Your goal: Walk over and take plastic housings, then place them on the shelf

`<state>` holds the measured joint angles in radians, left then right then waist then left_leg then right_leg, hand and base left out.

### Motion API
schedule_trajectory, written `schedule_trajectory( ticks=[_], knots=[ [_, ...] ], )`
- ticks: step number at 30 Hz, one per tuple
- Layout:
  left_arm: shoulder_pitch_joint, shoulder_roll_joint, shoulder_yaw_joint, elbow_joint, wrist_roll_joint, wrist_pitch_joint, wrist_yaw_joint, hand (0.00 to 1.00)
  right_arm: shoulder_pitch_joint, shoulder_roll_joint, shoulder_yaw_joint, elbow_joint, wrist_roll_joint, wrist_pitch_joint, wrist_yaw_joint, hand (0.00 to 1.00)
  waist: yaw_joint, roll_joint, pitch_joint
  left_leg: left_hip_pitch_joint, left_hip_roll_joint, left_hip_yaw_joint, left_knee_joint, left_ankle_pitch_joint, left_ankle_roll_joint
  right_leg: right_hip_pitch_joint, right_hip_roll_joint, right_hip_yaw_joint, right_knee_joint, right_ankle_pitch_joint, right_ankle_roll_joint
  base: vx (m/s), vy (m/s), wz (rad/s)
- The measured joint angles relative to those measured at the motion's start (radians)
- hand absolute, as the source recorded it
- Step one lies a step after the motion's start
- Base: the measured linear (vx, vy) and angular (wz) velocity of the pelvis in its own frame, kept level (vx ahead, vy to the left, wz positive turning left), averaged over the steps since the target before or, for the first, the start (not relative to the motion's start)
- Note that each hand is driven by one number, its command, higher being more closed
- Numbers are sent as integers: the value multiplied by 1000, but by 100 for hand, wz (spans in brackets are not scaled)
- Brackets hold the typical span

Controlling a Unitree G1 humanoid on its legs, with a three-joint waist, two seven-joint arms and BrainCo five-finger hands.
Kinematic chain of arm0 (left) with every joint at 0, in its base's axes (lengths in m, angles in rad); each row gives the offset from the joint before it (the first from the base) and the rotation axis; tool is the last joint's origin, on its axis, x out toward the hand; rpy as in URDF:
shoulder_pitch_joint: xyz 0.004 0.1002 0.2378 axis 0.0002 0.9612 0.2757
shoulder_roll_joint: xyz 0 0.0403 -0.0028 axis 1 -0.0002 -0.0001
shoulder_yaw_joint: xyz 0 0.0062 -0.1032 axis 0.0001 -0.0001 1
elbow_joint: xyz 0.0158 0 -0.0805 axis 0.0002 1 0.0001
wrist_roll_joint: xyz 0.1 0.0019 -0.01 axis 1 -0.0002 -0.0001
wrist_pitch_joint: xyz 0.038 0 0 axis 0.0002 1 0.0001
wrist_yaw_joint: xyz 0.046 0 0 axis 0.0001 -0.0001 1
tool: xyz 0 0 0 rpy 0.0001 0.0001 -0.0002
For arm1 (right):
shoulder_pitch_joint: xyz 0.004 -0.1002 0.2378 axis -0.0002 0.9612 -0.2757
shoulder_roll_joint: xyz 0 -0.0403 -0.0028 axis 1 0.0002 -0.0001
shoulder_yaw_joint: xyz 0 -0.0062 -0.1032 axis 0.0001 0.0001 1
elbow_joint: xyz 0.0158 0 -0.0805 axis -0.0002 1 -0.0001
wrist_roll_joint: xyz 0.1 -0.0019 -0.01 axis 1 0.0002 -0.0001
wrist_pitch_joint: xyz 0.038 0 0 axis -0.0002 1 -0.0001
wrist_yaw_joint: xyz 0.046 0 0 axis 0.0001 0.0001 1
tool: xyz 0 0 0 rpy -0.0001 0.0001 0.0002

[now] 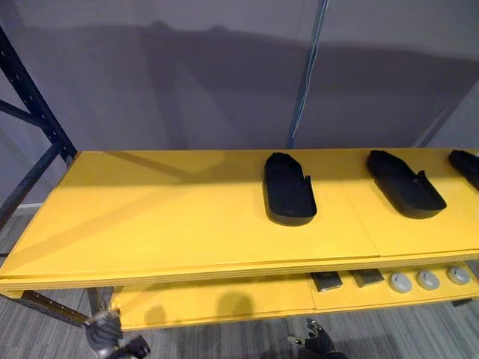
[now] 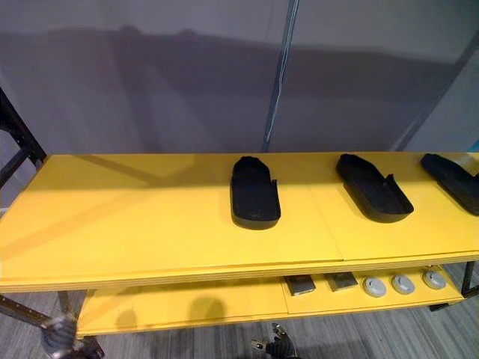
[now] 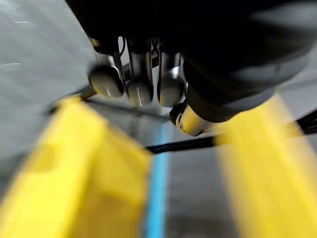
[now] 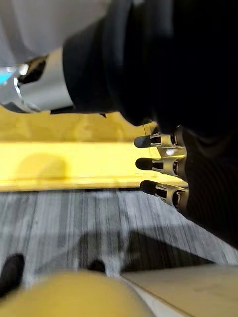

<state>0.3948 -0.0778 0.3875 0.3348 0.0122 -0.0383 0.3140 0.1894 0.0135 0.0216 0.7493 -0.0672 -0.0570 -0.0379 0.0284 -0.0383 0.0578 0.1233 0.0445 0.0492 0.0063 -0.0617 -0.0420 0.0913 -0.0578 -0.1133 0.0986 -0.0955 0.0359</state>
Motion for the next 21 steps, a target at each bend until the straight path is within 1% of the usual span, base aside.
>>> schedule_trajectory(
  ticks=[1, 3, 4, 8, 10, 12, 14, 19, 21],
  knots=[
    [-10, 2, -21, 71, 0, 10, -12, 0, 1, 8, -1, -7, 0, 0, 0, 0, 0, 0, 0, 0, 0, 4, 0, -1, -2, 0, -1, 2, 0, 0, 0, 1, 7, -5],
    [-19, 6, -47, 148, 3, 15, -29, 0, 4, 18, -11, -13, 1, 0, -1, 0, 0, 1, 0, 0, 0, 11, -1, -4, -6, -2, -1, 11, 0, 0, 0, -10, 9, -8],
    [-23, 7, -62, 178, 4, 15, -40, 0, 5, 22, -19, -13, 1, 0, -1, 0, 0, 2, -1, 0, 0, 17, -2, -7, -11, -4, -1, 16, 0, 0, 0, -13, 9, -11],
    [-75, 17, -103, 282, 22, 11, -63, 0, 9, 19, -53, 3, 4, 0, -16, 0, -2, 7, -4, 0, 1, 30, -9, -6, -10, -15, 3, 28, 0, 0, 0, -8, -2, -10],
    [-94, 28, -135, 320, 23, 10, -69, 0, -3, 5, -62, 27, 5, 0, -22, 0, -5, 14, -8, 0, 2, 41, -16, -4, -8, -25, 5, 45, -1, 0, 0, 9, -1, -17],
    [-106, 40, -162, 340, 33, 9, -78, 0, -14, -7, -63, 47, 5, -1, -22, 0, -14, 17, -10, 2, 1, 44, -20, -4, -8, -27, 6, 48, -4, 1, 0, 23, 2, -10],
    [-132, 47, -192, 376, 53, 9, -82, 0, -31, -15, -73, 82, 5, -1, -24, 0, -14, 18, -11, 7, 2, 57, -30, -4, -8, -30, 11, 62, -12, 1, 1, 33, 1, -17],
    [-163, 58, -220, 416, 76, 8, -83, 0, -47, -19, -80, 107, 5, -1, -30, 0, -15, 20, -9, 20, 4, 95, -36, -8, -14, -40, 18, 103, -19, 5, 3, 49, 6, -24],
    [-170, 60, -223, 433, 91, 9, -83, 0, -64, -23, -80, 126, 5, -1, -35, 0, -22, 24, -5, 23, 3, 116, -35, -10, -17, -43, 19, 120, -22, 9, 5, 6, 8, -29]
  ],
)
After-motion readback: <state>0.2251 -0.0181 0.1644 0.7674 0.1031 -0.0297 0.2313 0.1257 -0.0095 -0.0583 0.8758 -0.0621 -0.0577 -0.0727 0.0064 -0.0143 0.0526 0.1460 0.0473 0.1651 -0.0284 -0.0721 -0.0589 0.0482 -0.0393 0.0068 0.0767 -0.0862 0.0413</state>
